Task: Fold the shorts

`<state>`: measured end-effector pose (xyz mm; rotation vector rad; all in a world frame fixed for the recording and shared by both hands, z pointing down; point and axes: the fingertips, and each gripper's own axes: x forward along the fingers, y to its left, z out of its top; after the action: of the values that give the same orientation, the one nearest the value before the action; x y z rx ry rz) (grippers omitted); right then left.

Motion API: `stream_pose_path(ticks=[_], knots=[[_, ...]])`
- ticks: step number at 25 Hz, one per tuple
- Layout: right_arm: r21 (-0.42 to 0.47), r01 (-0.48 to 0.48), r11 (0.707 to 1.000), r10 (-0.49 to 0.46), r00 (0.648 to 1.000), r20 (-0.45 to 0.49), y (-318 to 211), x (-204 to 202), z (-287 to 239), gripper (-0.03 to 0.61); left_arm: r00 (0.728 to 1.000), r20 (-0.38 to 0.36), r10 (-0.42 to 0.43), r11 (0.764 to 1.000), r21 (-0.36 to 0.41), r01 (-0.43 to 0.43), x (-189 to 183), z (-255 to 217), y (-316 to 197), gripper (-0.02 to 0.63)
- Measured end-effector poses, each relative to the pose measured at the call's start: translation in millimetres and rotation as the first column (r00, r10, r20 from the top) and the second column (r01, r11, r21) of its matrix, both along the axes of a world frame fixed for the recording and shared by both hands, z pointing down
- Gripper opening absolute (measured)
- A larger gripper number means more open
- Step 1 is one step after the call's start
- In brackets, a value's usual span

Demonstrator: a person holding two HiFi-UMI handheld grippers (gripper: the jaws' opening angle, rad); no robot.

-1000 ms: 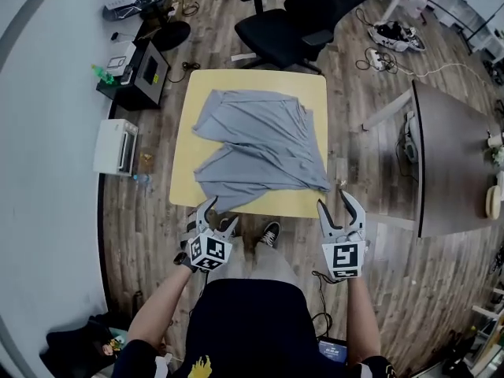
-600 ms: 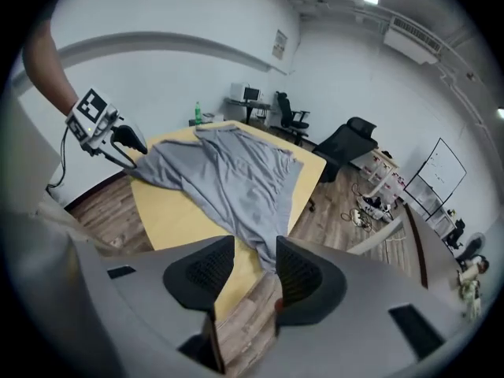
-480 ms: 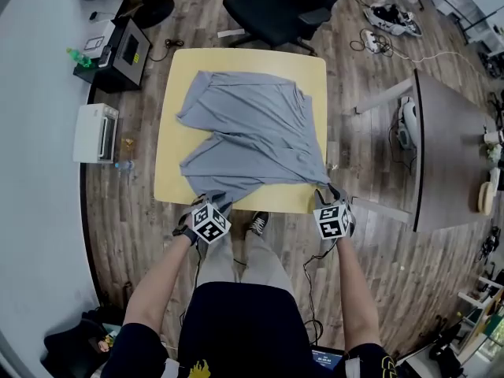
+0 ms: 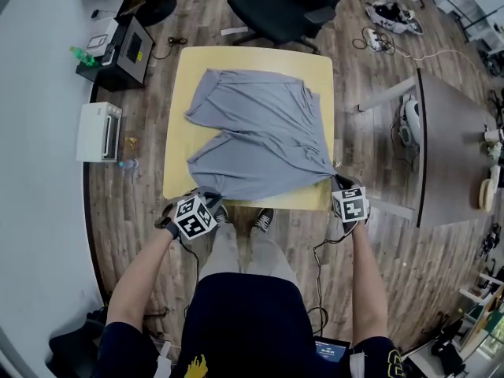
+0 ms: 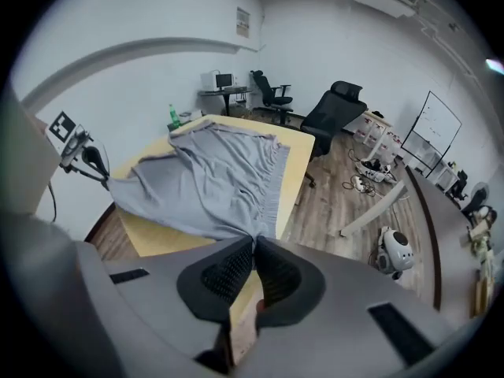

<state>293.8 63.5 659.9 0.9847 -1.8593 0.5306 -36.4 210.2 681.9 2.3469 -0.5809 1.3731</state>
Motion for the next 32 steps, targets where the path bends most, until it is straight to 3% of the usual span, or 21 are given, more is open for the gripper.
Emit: stream_pose_path(ticks=[4, 6, 11, 16, 18, 23, 29, 30, 32], knots=[[-0.093, -0.042, 0.995, 0.052, 0.993, 0.110, 10.0, -11.5, -27.3, 0.031, 0.997, -0.074, 0.012, 0.999, -0.047, -0.015, -27.5, -25.2, 13.8, 0.021], [-0.126, -0.047, 0.991, 0.062, 0.991, 0.118, 21.6, -12.8, -20.6, 0.031, 0.997, -0.083, 0.009, 0.998, -0.067, -0.014, -32.6, -23.1, 22.7, 0.021], [-0.168, 0.003, 0.986, -0.002, 1.000, 0.006, 62.9, -3.0, 25.4, 0.032, 0.997, -0.078, 0.009, 0.991, -0.134, -0.019, -33.9, -2.2, 47.6, 0.021], [-0.088, 0.091, 0.992, -0.099, 0.991, -0.090, 95.6, -12.9, 37.0, 0.059, 0.994, -0.102, -0.023, 0.989, -0.146, 0.008, -47.3, -7.2, 58.5, 0.021], [-0.076, 0.159, 0.984, -0.168, 0.977, -0.134, 110.5, -16.0, 43.6, 0.104, 0.993, -0.109, -0.042, 0.989, -0.148, 0.026, -51.5, -10.1, 61.0, 0.021], [-0.089, 0.260, 0.961, -0.273, 0.939, -0.209, 130.8, -12.3, 57.8, 0.130, 0.993, -0.115, -0.031, 0.990, -0.137, 0.015, -51.5, -16.3, 62.2, 0.021], [0.002, 0.499, 0.867, -0.465, 0.809, -0.359, 123.3, -35.7, 63.7, 0.179, 0.993, -0.111, -0.035, 0.989, -0.149, 0.019, -58.1, -16.0, 70.7, 0.021], [0.013, 0.506, 0.862, -0.465, 0.802, -0.374, 118.3, -36.8, 65.1, 0.168, 0.993, -0.113, -0.036, 0.989, -0.146, 0.020, -58.1, -17.0, 70.0, 0.021], [0.034, 0.495, 0.868, -0.444, 0.805, -0.393, 106.1, -37.6, 63.8, 0.066, 0.992, -0.117, -0.040, 0.990, -0.139, 0.024, -58.0, -20.1, 67.2, 0.021]])
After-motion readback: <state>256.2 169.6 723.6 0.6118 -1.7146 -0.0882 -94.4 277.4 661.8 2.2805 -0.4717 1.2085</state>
